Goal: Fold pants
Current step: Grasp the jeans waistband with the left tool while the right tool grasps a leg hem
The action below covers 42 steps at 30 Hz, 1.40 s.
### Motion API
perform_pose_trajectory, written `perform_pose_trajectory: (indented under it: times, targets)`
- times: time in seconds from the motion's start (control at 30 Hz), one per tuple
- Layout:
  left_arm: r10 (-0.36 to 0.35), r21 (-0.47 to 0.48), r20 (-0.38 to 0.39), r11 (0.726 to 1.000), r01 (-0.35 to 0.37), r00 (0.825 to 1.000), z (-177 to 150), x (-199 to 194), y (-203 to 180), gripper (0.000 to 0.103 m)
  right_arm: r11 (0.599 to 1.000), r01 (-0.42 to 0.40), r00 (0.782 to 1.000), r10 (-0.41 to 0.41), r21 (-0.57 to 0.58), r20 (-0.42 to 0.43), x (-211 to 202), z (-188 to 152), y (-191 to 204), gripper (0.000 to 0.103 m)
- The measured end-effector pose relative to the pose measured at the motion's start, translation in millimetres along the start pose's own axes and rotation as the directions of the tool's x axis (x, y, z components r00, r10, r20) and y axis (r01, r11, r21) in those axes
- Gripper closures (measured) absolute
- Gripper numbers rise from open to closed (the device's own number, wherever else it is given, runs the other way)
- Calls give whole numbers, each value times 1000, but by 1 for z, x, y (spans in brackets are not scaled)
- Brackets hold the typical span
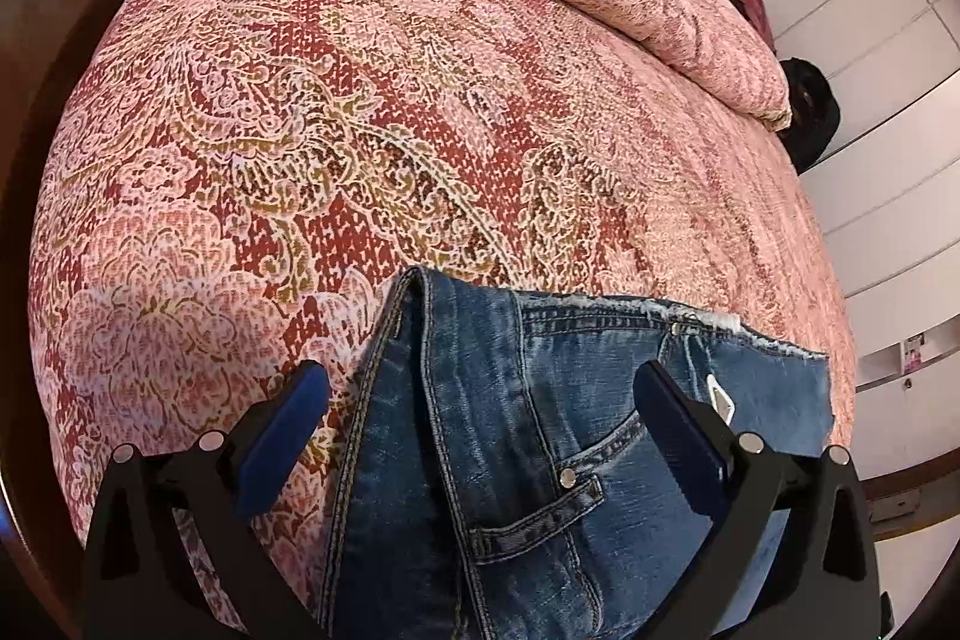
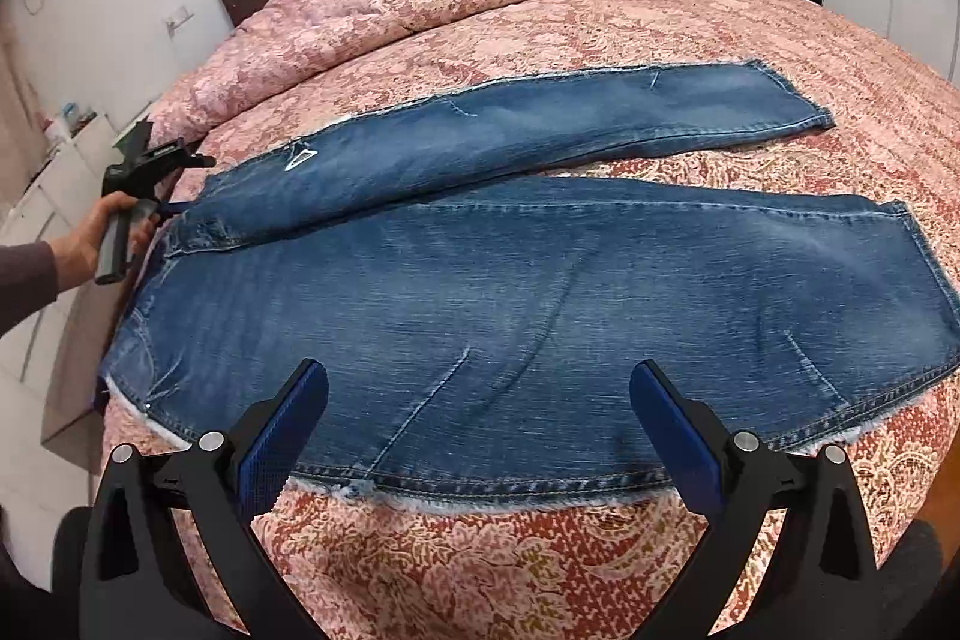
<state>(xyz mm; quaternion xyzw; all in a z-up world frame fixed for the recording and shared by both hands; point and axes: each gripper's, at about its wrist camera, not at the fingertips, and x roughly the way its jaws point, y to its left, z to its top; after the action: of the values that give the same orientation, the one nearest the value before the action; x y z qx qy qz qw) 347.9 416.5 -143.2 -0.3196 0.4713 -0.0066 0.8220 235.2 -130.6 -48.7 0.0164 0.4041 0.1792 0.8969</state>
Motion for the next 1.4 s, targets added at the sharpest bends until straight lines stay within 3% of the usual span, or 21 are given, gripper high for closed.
perform_pose_trajectory:
  times: [0.07, 0.1, 0.13, 0.2, 0.23, 0.3, 0.37, 0.47, 0.6, 0.67, 0.73, 0.77, 0.83, 0.93, 1.1, 1.17, 1.2, 1.27, 1.33, 1.4]
  targets:
    - [-65, -16, 0, 998, 65, 998, -1, -1, 0, 3, 1000, -2, 1000, 2, -3, -4, 2, -1, 1, 3]
    - [-94, -18, -7, 995, 94, 996, -2, -2, 0, 10, 1000, -2, 1000, 2, -2, -8, 3, -2, 0, 3]
    - [-109, -11, -20, 994, 109, 994, -3, -1, -2, 24, 1000, -2, 1000, 2, 2, -10, 4, -3, -1, 3]
    - [-51, 7, -58, 999, 52, 997, -4, 5, -5, 44, 1000, -5, 1000, 5, 13, -15, 5, -3, -3, 3]
    - [-36, 5, -55, 999, 36, 998, -5, 3, -3, 62, 1000, -8, 1000, 8, 17, -13, 4, -3, -4, 3]
    - [-50, -61, -44, 997, 47, 998, -5, -1, 9, 83, 1000, -14, 1000, 14, 15, -4, 3, -2, -4, 3]
    - [-67, -59, -45, 996, 65, 997, -7, -1, 9, 91, 1000, -22, 1000, 22, -1, 7, 2, 2, -5, 3]
    - [-27, -39, -50, 999, 25, 998, -11, 3, 2, 91, 1000, -27, 999, 27, -7, 22, 1, 12, -14, 3]
    - [26, -50, -75, 998, -30, 997, -6, 11, -3, 86, 995, -61, 998, 59, 81, 23, 5, 54, -65, 3]
    - [-10, -73, -84, 997, 4, 996, -3, 14, -3, 65, 981, -94, 995, 96, 170, -3, 14, 88, -111, 3]
    - [-98, -75, -81, 993, 92, 992, 1, 19, -12, 12, 969, -109, 994, 113, 221, -6, 22, 124, -155, 3]
    - [-129, -67, -82, 990, 124, 988, 3, 23, -20, 4, 965, -108, 993, 114, 237, -11, 27, 141, -176, 3]
    - [-45, -51, -92, 998, 40, 995, 8, 34, -36, 2, 947, -119, 991, 133, 299, -25, 43, 188, -230, 3]
    - [57, 57, -132, 997, -50, 990, 11, 45, -57, 2, 935, -116, 986, 149, 336, -74, 72, 236, -280, 3]
    - [53, 18, -162, 999, -51, 985, 21, 50, -61, 3, 958, 31, 976, 33, 286, -216, 132, 292, -330, 3]
    - [67, 28, -168, 998, -63, 984, 23, 45, -58, 3, 963, 42, 964, 31, 266, -263, 155, 300, -334, 4]
    - [68, 32, -170, 997, -64, 983, 19, 45, -57, 3, 970, 81, 956, -11, 227, -293, 168, 303, -331, 4]
    - [68, 27, -175, 998, -64, 982, 24, 54, -61, 3, 986, 84, 943, -31, 147, -332, 189, 305, -323, 4]
    - [70, 20, -181, 997, -68, 981, 31, 58, -63, 3, 987, 118, 921, -67, 111, -385, 209, 301, -319, 19]
    - [72, 21, -184, 997, -70, 980, 34, 58, -63, 3, 990, 135, 902, -103, 48, -419, 221, 296, -311, 28]
